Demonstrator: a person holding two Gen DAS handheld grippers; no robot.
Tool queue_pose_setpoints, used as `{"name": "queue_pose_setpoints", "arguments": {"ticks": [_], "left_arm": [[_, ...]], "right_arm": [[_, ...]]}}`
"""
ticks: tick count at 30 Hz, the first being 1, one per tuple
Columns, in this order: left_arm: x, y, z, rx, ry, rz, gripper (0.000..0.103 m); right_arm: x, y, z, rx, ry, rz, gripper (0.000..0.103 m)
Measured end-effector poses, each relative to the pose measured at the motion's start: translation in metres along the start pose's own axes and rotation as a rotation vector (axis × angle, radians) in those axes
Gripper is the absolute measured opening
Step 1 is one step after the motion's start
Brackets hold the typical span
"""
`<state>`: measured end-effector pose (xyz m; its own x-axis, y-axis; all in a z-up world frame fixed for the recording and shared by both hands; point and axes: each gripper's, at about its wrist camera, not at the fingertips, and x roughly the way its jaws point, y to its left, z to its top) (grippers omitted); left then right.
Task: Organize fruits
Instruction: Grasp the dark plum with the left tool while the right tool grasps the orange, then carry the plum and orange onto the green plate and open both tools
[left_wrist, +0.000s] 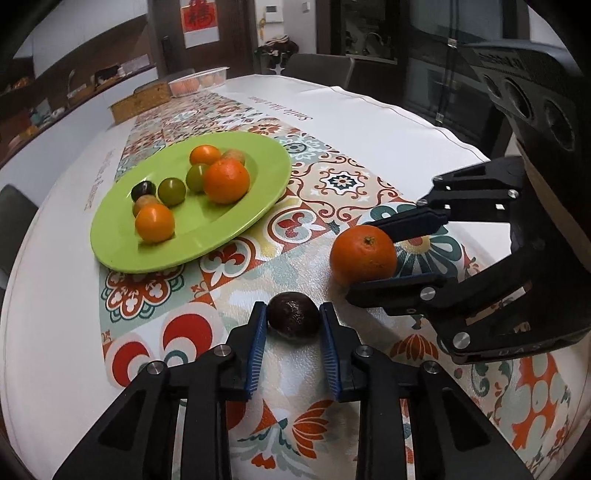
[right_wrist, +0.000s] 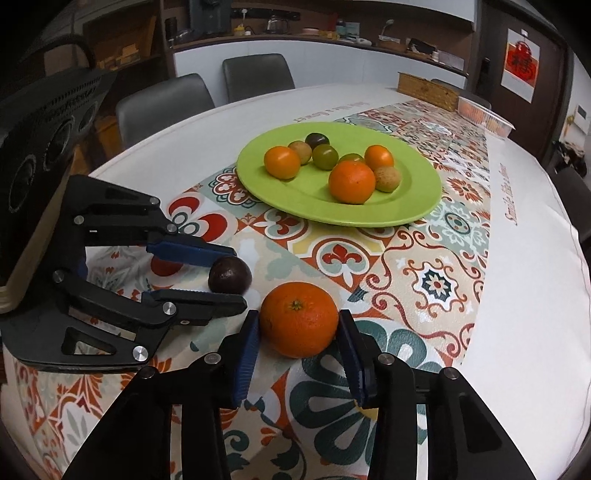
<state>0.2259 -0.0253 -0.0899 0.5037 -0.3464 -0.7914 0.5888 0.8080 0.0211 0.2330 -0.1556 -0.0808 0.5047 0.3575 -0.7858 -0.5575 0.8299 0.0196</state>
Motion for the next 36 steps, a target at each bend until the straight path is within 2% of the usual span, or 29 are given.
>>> {"name": "queue_pose_setpoints", "arguments": {"ticks": [10, 26, 36], "left_arm": [[-0.026, 0.002, 0.004, -0.150, -0.048, 0.039, 0.028], [-0.093, -0.001, 0.023, -0.212, -0.192, 0.137, 0.028], [-0.108, 0.020, 0.050, -0.240, -0.250, 0.184, 0.028]], "right_arm": [[-0.021, -0.007, 0.001, 0.061, -0.050, -0.013, 0.042], [-0.075, 0.002, 0.024, 0.102, -0.189, -0.051, 0.042], [-0.086, 0.001, 0.057, 0.093, -0.258, -0.067, 0.042]]}}
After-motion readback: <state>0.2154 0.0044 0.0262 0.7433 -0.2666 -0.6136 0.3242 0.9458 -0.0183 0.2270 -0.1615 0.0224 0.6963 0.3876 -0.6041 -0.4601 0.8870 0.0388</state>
